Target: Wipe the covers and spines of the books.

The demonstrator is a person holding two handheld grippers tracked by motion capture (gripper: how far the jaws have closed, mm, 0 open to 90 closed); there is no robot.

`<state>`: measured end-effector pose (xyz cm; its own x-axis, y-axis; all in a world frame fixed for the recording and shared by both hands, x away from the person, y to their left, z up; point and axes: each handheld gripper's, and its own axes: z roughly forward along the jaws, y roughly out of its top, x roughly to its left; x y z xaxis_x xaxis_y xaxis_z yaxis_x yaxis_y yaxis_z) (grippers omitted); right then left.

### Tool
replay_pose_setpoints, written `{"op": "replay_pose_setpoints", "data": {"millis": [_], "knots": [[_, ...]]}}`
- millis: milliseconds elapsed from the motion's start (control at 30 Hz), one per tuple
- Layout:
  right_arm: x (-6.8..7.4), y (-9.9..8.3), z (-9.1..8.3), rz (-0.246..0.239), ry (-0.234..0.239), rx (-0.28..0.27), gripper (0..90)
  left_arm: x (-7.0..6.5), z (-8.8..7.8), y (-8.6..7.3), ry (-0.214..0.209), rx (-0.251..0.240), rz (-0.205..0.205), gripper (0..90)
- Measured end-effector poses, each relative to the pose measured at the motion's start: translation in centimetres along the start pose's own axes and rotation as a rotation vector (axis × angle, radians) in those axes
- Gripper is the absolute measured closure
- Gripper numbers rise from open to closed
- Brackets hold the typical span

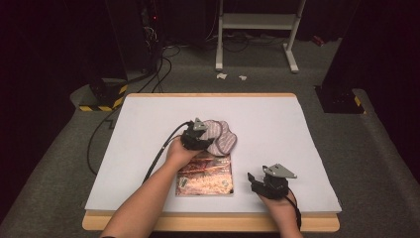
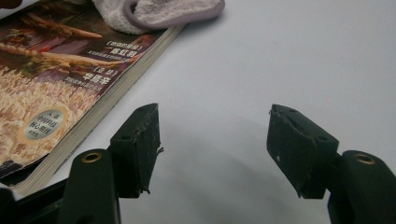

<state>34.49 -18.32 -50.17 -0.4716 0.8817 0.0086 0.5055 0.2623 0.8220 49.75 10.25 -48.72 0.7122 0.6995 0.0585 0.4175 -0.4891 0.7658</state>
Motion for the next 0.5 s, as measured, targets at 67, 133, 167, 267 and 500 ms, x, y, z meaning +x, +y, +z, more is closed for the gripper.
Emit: {"op": "replay_pose_setpoints", "data": {"millis": [67,133,167,267,500], "knots": [[0.0,0.0,0.0,0.002,0.001,-0.002,35.1,-0.5,0.4,0.4,-0.007,0.000,0.011,55.6],[0.1,0.0,0.0,0.002,0.003,0.001,35.1,-1.0,0.8,0.8,-0.017,-0.003,0.015,55.6],[0.1,0.0,0.0,0.002,0.004,0.001,35.1,-1.1,1.0,1.0,-0.020,-0.005,0.018,55.6],[0.0,0.0,0.0,0.003,0.005,0.001,35.1,-1.7,1.5,1.5,-0.031,-0.007,0.022,55.6],[0.1,0.1,-0.1,-0.005,0.006,-0.011,34.9,-2.0,1.8,1.8,-0.035,-0.010,0.008,55.5]]}}
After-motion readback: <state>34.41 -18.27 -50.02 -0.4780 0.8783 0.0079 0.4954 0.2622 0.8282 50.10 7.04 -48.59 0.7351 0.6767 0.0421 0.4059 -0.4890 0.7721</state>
